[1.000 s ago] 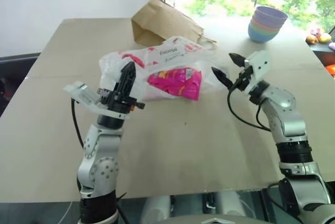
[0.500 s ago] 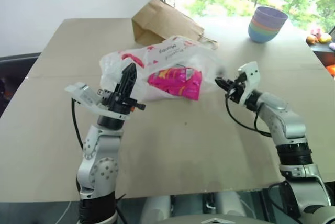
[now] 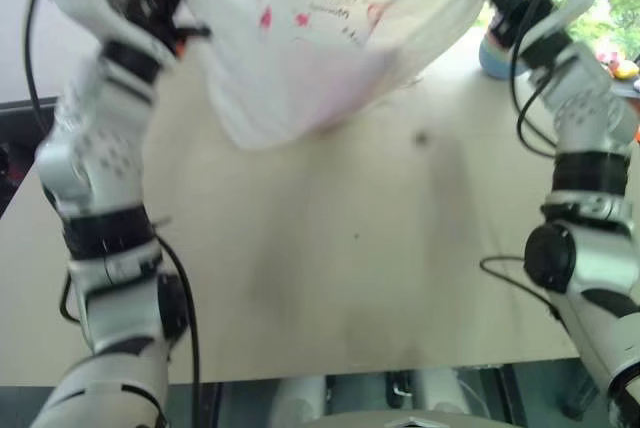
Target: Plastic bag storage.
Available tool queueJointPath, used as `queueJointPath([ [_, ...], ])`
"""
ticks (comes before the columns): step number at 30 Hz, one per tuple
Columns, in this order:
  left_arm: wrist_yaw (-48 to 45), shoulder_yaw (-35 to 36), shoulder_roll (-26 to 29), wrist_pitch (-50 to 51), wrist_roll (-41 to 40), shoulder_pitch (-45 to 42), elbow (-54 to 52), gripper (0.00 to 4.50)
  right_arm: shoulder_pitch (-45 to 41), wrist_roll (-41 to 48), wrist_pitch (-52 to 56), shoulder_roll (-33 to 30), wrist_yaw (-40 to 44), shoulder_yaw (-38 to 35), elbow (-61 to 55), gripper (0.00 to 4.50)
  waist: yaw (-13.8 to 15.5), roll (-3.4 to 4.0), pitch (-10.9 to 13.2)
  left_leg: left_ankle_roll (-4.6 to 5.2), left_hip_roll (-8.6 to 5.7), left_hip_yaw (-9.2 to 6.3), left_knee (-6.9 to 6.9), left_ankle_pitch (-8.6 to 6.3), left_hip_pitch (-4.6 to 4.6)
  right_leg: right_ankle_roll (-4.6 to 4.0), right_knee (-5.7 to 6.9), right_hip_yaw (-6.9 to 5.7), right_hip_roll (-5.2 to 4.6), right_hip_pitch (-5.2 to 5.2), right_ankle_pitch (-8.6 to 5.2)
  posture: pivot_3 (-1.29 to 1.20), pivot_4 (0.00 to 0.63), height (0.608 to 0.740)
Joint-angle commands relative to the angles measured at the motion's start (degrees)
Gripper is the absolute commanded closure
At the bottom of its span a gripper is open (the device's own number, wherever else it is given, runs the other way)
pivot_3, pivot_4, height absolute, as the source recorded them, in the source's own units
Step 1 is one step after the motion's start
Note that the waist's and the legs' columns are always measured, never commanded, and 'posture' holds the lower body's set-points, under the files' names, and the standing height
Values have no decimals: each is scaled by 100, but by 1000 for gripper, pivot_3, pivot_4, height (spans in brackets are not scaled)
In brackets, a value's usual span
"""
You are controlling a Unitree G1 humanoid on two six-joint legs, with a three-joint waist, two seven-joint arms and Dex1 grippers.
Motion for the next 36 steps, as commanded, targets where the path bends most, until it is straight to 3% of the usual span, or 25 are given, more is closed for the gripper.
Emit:
queueJointPath([
  [1,-794,-37,132,-665,358,-1369,1344,4500,-663,80,-853,-390,350,-402,774,4433,-12,0,0,0,-2,5,-6,0,1,2,-4,-2,-2,1,-1,0,150,740],
  [4,-1135,-166,74,-1276,751,-1962,2050,4500,-870,260,-1113,-584,544,-663,1034,4433,-51,-1,1,0,-3,8,-20,0,0,3,-16,-15,-5,1,-2,0,150,740],
  [7,-1599,-180,-7,-1462,799,-1795,1983,4500,-650,399,-951,-702,838,-718,841,4433,-123,16,19,0,-2,11,-26,0,-2,5,-14,-19,-7,-1,-3,0,150,740],
  [9,-1769,-197,-91,-1378,753,-1167,1425,4500,-97,434,-510,-788,1065,-569,333,4433,-158,18,18,0,1,12,-25,0,-4,5,-13,-17,-8,-2,-4,0,150,740],
  [12,-1877,-254,-165,-692,437,943,-439,4500,1967,814,1037,-1050,1583,-71,-1579,4433,-173,27,-3,-1,7,22,-15,1,8,7,-2,-3,-9,4,-2,0,150,740],
  [15,-1856,-336,-242,-515,535,3435,-2033,4500,4021,1255,1951,-957,1216,70,-3260,4433,-188,34,-7,-1,15,26,-18,0,42,4,8,19,-8,25,-4,0,150,740],
  [17,-1717,-430,-383,-619,760,4851,-2813,4500,5157,1099,2025,-848,974,274,-4083,4433,-198,36,16,-2,19,32,-10,0,-2,4,38,42,-6,-39,-4,0,150,740],
  [20,-1336,-598,-883,-894,1112,6367,-3447,4500,6447,623,1867,-966,1077,669,-4631,3248,-132,32,35,-3,11,71,27,1,-6,4,79,83,-15,-79,-4,0,150,740],
  [23,-921,-802,-1421,-1202,1515,7440,-3900,3663,7011,408,1384,-1127,1460,618,-4635,1826,-88,28,33,-1,14,72,49,1,53,29,77,80,-14,-10,-16,0,150,740],
  [24,-807,-833,-1550,-1290,1631,7657,-4011,3166,7078,376,1277,-1175,1521,592,-4633,1302,-88,28,34,30,19,55,49,-21,107,29,70,88,-15,39,-19,0,150,740],
  [26,-658,-869,-1733,-1416,1746,7978,-4234,2284,7211,200,939,-1306,1755,661,-4694,416,-96,24,37,25,25,40,53,-31,125,5,72,91,-17,56,-28,0,150,740],
  [28,-460,-854,-1902,-1594,1944,8233,-4430,1159,7395,10,667,-1403,1921,784,-4815,363,-93,24,37,34,23,16,68,-23,120,0,87,93,-11,56,-23,0,150,740],
  [31,-395,-923,-1936,-1517,2063,8782,-4802,57,7819,-295,96,-1424,2146,877,-4926,363,-86,24,31,45,22,-1,72,-16,112,0,90,91,4,56,-22,0,150,740],
  [36,-425,-1202,-1911,-1892,2581,9398,-4926,57,8342,-535,-557,-1190,2189,920,-4940,363,-62,25,29,58,17,2,71,-27,97,9,74,96,12,46,-19,0,150,740],
])
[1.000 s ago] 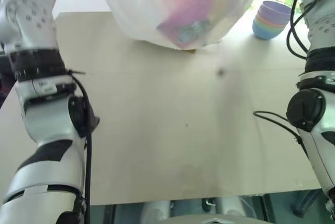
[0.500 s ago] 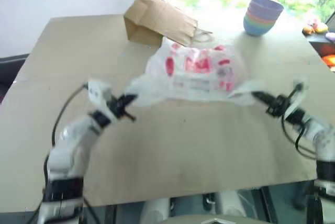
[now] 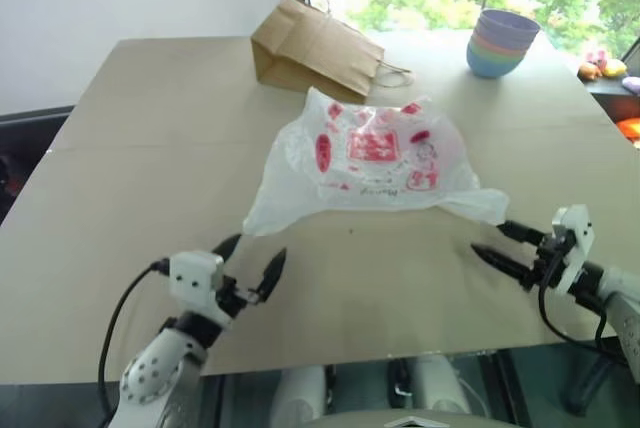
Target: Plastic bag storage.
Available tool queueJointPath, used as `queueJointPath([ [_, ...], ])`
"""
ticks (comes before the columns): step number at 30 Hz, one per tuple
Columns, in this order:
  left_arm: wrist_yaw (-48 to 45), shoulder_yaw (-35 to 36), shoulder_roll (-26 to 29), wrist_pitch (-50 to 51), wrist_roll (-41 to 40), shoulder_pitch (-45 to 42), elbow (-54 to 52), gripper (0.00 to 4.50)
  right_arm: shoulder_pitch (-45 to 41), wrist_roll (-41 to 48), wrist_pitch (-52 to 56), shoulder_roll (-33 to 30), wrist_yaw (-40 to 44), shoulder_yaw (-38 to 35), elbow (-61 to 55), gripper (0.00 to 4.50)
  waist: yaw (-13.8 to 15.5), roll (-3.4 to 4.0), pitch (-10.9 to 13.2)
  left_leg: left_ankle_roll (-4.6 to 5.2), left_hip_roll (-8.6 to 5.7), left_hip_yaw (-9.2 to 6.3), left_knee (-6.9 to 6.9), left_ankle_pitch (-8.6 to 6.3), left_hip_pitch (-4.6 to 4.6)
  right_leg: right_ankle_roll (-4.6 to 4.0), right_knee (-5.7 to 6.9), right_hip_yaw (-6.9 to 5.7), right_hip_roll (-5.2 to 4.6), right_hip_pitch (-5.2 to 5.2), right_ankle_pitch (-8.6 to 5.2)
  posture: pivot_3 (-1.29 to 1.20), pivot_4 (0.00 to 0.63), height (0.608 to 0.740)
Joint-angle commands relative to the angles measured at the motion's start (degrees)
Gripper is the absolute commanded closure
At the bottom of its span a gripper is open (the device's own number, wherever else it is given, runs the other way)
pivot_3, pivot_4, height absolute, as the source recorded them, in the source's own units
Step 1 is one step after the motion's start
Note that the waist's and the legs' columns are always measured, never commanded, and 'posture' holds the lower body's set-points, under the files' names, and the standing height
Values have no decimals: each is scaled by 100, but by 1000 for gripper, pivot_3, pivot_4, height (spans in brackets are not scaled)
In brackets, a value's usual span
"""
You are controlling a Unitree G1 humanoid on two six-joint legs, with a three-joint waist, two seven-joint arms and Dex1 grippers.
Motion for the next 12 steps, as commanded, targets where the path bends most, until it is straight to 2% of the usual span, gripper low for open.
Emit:
queueJointPath([
  [1,3,-201,34,-289,313,211,-285,57,197,-136,-458,107,27,9,-167,363,6,-1,0,4,0,1,0,-3,-4,0,-5,0,0,-2,0,0,150,740],
  [7,-113,-726,-8,-554,492,756,-376,57,395,-359,-1081,530,-35,427,-470,363,40,-10,-4,10,5,5,0,-7,-8,-13,-6,4,-5,-13,-17,0,150,740],
  [12,-2,-925,-59,-791,711,630,-252,57,473,-381,-1205,643,-91,590,-615,363,79,-10,-5,10,5,1,0,-7,-18,-14,2,0,-7,-27,-18,0,150,740],
])
